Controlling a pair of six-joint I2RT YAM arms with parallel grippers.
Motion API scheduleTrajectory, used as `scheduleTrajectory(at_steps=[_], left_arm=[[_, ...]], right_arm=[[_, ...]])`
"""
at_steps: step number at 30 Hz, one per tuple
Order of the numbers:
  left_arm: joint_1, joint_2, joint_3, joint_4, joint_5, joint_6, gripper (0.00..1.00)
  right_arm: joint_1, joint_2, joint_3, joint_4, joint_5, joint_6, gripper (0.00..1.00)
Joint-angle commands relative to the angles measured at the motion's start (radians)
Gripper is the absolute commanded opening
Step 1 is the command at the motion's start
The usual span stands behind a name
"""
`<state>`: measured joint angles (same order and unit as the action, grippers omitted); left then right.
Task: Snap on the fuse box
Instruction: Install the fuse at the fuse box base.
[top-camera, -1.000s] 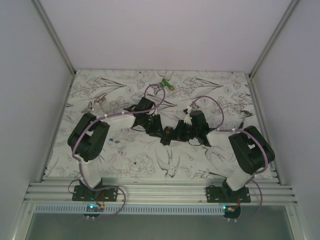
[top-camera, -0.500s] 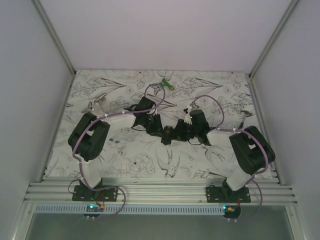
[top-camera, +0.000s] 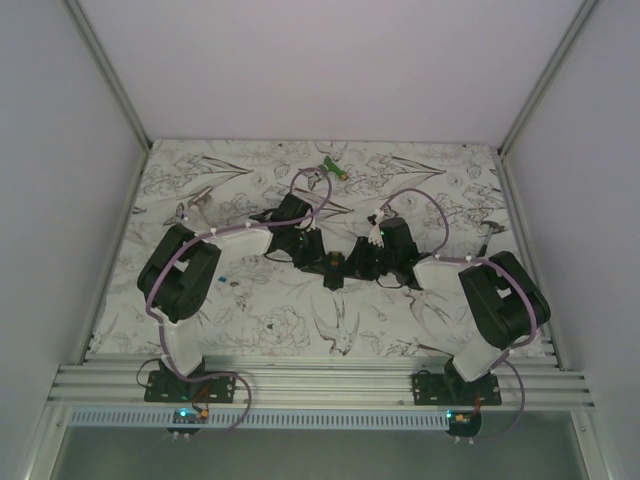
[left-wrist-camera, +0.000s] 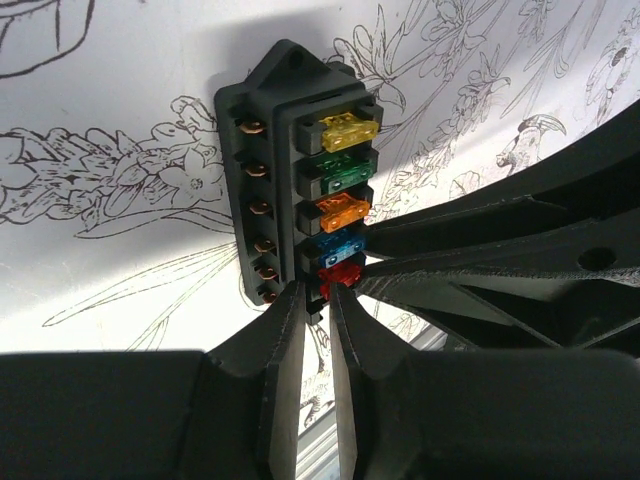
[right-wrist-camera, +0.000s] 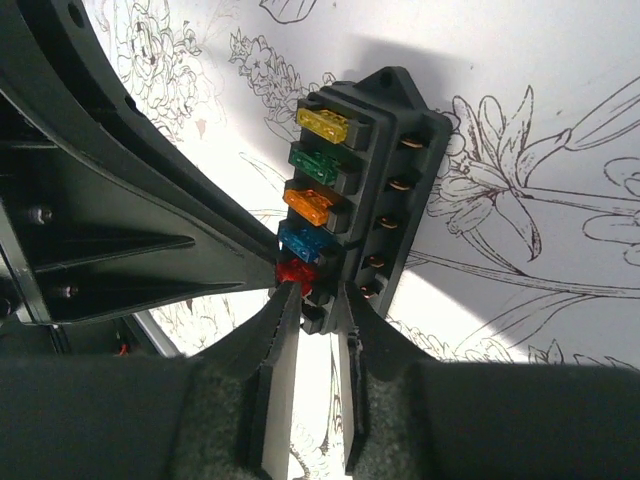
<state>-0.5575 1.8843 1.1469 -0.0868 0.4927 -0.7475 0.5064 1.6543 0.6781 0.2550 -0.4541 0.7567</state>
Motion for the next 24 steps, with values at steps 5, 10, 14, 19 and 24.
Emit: scheduleTrajectory(at_steps=[5, 10, 14, 19, 24], left_arm=[[-0.012, 0.064, 0.015, -0.086, -0.016, 0.007, 0.18], [-0.018, 0.089, 0.035, -0.134, -0.032, 0.009, 0.18], [-0.018, 0.113, 0.043, -0.164, -0.041, 0.0, 0.15], [-0.018, 0.141, 0.046, -0.19, -0.046, -0.014, 0.1], [-0.011, 0.159, 0.033, -0.222, -0.065, -0.03, 0.06]], right_arm=[[0.006, 0.059, 0.062, -0.054, 0.023, -0.021, 0.18], [0.025, 0.096, 0.113, -0.157, 0.046, -0.057, 0.16], [0.047, 0.123, 0.146, -0.23, 0.066, -0.083, 0.14], [0.076, 0.166, 0.191, -0.303, 0.096, -0.105, 0.12], [0.106, 0.187, 0.227, -0.392, 0.139, -0.142, 0.11]])
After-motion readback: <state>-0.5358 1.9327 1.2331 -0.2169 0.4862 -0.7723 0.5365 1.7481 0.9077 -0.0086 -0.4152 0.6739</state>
